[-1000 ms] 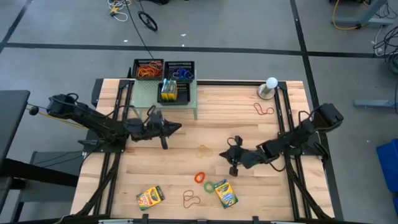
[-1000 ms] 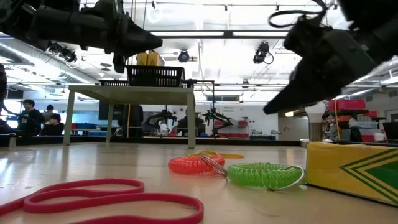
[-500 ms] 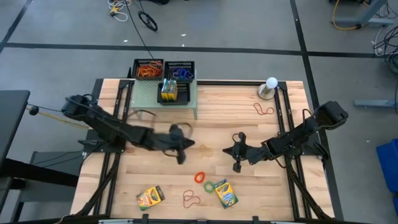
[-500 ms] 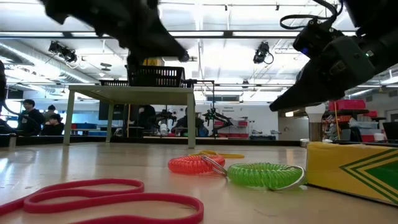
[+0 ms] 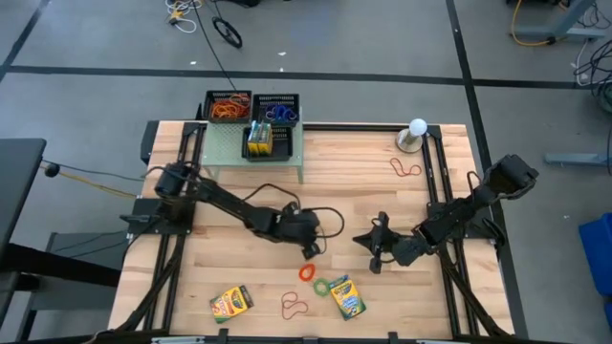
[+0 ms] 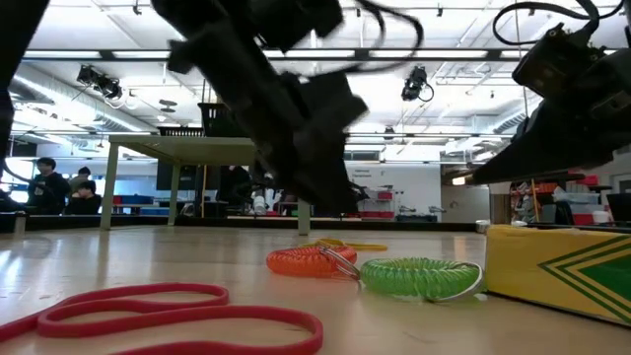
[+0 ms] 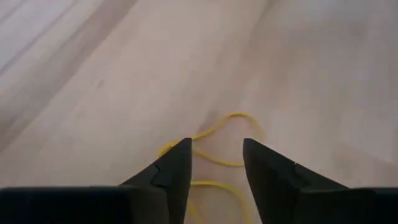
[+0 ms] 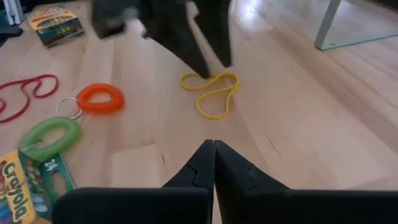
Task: Pick & Place Office Desk Supplies
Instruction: Put the yellow rubber band into the top left black bin on the shelf
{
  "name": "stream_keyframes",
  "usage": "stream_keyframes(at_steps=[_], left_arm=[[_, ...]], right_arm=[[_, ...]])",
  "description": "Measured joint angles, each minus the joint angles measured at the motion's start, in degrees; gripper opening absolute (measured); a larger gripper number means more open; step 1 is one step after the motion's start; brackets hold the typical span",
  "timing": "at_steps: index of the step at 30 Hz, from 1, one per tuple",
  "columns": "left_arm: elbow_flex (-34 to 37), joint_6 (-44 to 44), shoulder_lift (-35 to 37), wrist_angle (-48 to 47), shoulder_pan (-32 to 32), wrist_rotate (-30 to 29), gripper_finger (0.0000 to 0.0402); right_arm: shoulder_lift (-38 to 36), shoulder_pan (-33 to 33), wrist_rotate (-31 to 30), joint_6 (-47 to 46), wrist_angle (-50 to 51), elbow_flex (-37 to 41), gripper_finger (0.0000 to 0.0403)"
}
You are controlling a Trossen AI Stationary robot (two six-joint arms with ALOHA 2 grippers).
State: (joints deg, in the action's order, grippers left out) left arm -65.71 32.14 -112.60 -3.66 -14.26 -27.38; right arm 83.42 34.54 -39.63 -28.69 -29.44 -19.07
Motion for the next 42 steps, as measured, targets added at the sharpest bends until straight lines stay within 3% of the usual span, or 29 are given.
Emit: stream_keyframes(at_steps=[8,13,17,21,24,32,42], left_arm=[[-3.7,1.3,-3.1,-10.5,2.8,-1.9,0.0157],[-3.7,0.9,-3.1,-11.7,3.8,2.7,0.0138],[-3.8,1.1,-3.5,-11.2,4.6,4.2,0.0096],[-3.8,-0.3,-3.5,-11.3,4.9,5.7,0.0021],[-3.7,-1.5,-2.0,-12.7,4.6,6.7,0.0007],[-3.6,-1.5,10.7,-20.5,0.1,1.1,0.0004],[-3.6,-0.6,32.8,-24.1,-6.2,-10.3,0.0004]], right_arm=[[0.0,-0.2,-0.4,2.2,-1.3,0.0,0.0009],[0.0,-0.4,-0.3,3.3,-1.7,0.0,0.0009],[0.0,-0.7,-0.4,4.8,-2.7,0.0,0.001],[0.0,-1.6,-0.4,6.7,-3.4,0.0,0.0011],[0.0,-2.8,-0.4,7.8,-4.0,0.0,0.0011],[0.0,-5.3,-0.1,8.6,-4.4,0.0,0.0011],[0.0,-5.2,0.2,8.6,-4.8,0.0,0.0011]])
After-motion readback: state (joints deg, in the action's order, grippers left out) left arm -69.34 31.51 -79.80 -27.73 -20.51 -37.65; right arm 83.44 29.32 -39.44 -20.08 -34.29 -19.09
